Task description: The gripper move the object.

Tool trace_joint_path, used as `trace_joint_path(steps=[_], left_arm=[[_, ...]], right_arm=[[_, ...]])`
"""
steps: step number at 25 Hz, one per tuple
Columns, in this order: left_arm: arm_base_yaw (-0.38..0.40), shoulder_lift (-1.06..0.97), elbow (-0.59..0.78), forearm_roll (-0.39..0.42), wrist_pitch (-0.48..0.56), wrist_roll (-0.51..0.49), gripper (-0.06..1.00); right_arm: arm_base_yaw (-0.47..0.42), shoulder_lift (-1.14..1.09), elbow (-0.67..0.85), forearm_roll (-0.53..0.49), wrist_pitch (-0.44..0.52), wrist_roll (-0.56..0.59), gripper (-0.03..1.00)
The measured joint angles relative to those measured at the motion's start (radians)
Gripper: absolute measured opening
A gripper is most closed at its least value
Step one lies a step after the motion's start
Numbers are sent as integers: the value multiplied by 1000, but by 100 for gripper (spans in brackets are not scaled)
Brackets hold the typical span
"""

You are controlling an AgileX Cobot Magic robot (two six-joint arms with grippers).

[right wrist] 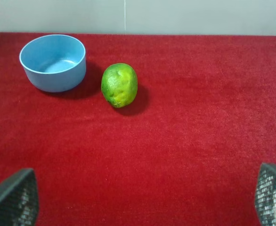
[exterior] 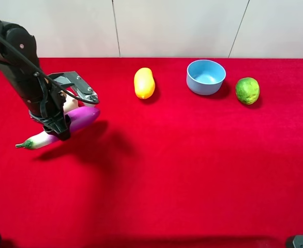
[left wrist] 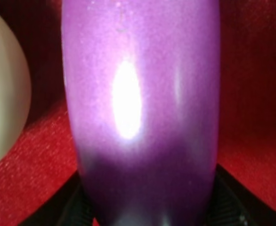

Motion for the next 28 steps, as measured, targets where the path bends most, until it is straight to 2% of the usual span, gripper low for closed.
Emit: trace_joint_path(steps=[21, 23, 28], left_arm=[[0, 5, 0, 8, -28, 1, 50], [0, 5, 0, 8, -30, 1, 52], [0, 5, 0, 9, -33, 1, 65]], right_arm=[[0, 0, 0, 0, 0, 0, 69], [0, 0, 0, 0, 0, 0, 69], [0, 0, 0, 0, 0, 0, 69]])
